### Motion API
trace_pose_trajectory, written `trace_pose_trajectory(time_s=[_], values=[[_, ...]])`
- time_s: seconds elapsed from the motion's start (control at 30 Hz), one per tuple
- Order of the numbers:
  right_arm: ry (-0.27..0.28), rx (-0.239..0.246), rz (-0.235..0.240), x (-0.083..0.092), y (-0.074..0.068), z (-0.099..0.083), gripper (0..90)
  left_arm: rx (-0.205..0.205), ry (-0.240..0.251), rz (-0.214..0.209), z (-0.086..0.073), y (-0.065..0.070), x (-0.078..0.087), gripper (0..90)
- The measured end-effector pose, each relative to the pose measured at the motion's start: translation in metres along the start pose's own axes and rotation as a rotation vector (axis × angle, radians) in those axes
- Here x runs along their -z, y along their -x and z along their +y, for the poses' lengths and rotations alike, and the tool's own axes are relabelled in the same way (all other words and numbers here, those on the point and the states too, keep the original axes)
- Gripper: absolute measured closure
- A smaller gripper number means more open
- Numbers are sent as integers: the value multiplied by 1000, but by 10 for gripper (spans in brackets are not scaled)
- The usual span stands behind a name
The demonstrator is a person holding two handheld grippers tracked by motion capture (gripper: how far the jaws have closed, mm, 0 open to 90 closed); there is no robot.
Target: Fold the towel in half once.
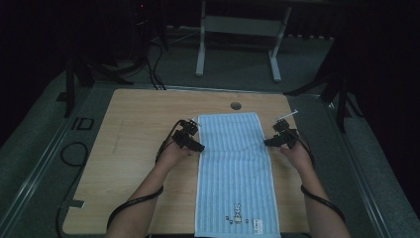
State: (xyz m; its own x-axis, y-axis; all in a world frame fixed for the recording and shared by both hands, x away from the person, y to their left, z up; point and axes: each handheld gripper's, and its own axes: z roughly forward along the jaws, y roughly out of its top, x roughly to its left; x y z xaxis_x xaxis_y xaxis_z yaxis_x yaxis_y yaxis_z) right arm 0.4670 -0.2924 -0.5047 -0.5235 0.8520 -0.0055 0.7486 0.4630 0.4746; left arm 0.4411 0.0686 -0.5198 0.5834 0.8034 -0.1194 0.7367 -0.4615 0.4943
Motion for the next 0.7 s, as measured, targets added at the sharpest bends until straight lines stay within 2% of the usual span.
trace_pose_trajectory(time_s=[0.07, 0.13, 0.3, 0.4, 0.53, 0.7], values=[[-2, -14, 6, -6, 1, 3, 448, 40, -10, -5, 3, -7, -8, 344], [-9, -24, 2, -11, 1, 6, 449, 63, -12, -19, 6, -10, -14, 344], [-31, -28, 10, -20, 0, 8, 481, 70, 21, -6, 14, -10, -23, 346], [-56, -32, 7, -28, -1, 9, 510, 38, 15, 45, 22, -5, -28, 400], [-59, -41, 5, -30, 0, 12, 551, 6, 6, 96, 32, -3, -34, 474], [-51, -36, 1, -31, -1, 13, 592, 3, 16, 107, 36, -3, -37, 562]])
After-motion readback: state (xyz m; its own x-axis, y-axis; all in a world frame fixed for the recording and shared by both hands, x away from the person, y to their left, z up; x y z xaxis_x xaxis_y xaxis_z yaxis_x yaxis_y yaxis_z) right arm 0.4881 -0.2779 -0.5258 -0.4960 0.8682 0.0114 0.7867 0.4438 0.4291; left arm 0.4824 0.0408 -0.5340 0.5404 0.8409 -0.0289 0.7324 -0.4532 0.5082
